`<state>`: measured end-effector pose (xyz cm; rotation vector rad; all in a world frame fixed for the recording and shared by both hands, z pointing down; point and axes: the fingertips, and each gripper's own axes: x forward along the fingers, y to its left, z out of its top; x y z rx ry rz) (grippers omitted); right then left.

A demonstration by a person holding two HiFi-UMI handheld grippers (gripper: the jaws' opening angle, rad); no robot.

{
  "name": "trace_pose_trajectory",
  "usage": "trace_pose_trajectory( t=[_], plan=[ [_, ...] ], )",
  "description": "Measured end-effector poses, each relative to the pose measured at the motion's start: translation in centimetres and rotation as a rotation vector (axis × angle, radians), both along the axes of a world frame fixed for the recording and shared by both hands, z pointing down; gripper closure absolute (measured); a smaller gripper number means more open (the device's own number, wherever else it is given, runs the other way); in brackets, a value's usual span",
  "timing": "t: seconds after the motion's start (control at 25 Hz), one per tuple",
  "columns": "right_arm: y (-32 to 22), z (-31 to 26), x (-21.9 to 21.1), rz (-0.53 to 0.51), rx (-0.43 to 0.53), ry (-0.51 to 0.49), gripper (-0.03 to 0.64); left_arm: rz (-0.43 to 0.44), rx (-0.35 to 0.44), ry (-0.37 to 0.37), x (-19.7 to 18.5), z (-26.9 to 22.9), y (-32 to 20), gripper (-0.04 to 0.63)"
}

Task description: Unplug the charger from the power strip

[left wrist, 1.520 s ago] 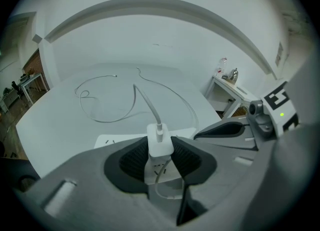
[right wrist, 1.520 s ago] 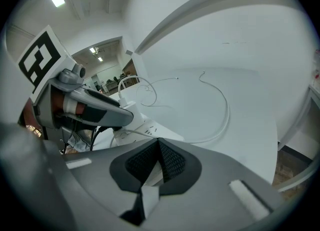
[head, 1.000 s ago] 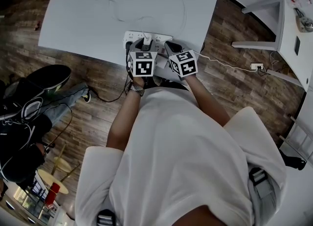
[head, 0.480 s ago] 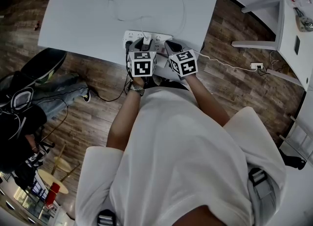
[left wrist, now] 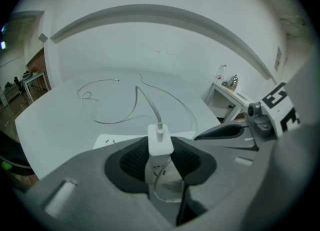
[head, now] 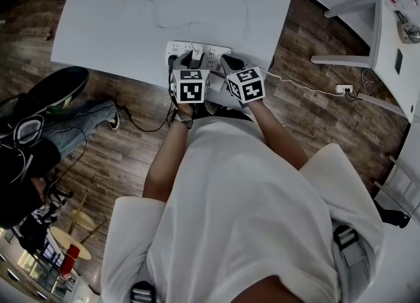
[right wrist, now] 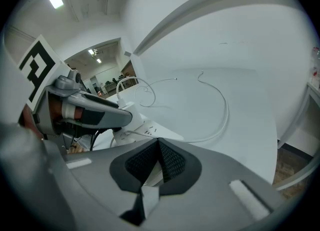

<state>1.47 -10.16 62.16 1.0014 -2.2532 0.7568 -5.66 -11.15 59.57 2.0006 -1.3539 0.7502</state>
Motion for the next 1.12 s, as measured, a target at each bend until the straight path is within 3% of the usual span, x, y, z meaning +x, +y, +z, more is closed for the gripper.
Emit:
trace_pose_trajectory(
  t=[0.8,0.92,1.12],
  plan=[
    [-0.03,0.02,-0.04,-0.012,-0.001,0.007,0.615,0.07,0.077,-0.119,0.37,0.06,0.09,0.453],
    [0.0,-0.05,-0.02,-0.01,0.001,0.007,0.615,0.065,0.074,-0.111,0.37,0.0,0.13,0.453],
    [0.0,-0.11,0.04,-0.003,0.005,0.003,0.615,0.012,0.043,-0.029,0.15,-0.11,-0.01,0.454]
  ],
)
